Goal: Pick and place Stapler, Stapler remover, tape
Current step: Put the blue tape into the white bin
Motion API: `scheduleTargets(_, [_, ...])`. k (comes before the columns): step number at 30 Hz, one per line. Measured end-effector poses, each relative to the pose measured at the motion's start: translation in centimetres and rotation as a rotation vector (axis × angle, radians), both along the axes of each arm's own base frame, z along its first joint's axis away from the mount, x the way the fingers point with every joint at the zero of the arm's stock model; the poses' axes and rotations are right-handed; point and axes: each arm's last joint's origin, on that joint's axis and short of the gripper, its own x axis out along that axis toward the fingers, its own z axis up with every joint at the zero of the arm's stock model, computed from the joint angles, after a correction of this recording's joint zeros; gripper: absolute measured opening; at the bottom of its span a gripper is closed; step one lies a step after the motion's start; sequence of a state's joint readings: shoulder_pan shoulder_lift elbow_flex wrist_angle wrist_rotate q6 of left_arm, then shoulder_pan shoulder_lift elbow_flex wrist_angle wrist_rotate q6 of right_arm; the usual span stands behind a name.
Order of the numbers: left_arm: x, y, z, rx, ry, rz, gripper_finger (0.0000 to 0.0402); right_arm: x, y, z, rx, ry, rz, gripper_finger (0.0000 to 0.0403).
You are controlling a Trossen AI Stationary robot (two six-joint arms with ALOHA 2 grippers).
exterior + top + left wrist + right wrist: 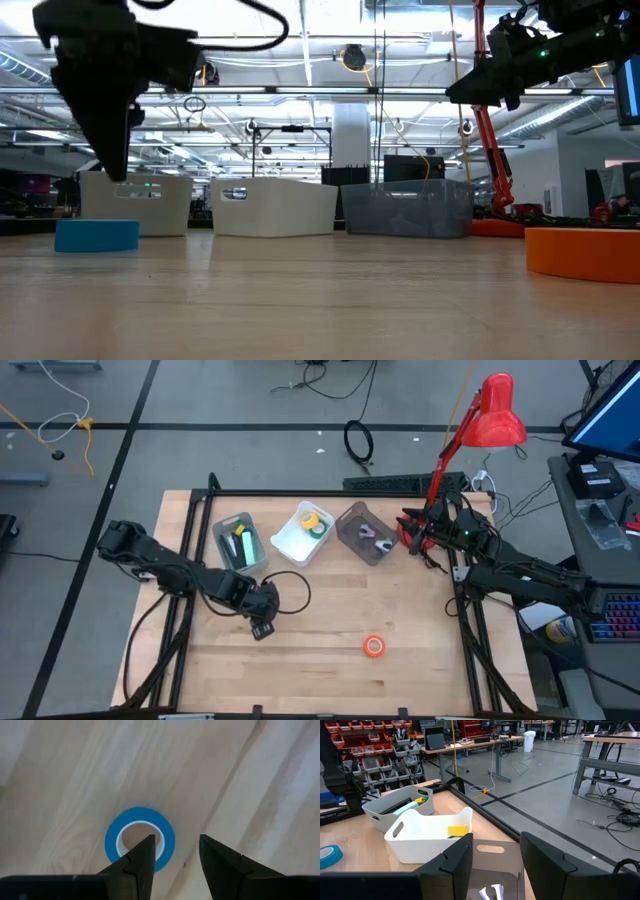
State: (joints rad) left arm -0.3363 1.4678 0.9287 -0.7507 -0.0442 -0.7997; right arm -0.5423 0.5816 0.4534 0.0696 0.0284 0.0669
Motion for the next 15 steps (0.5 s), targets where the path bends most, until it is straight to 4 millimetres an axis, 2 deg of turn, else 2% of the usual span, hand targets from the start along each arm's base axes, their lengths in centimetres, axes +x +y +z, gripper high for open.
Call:
scheduleTargets(6, [-0.8,0.0,-1.8,0.005,0.020,0.002,0.0154,0.0,0.0,0.0,0.000,0.000,0.000,0.0155])
scheduleTargets(15, [-1.2,0.0,-3.1,-0.015,0.001,-0.005,0.0154,0.0,0.0,0.0,0.000,0.000,0.000,0.0155])
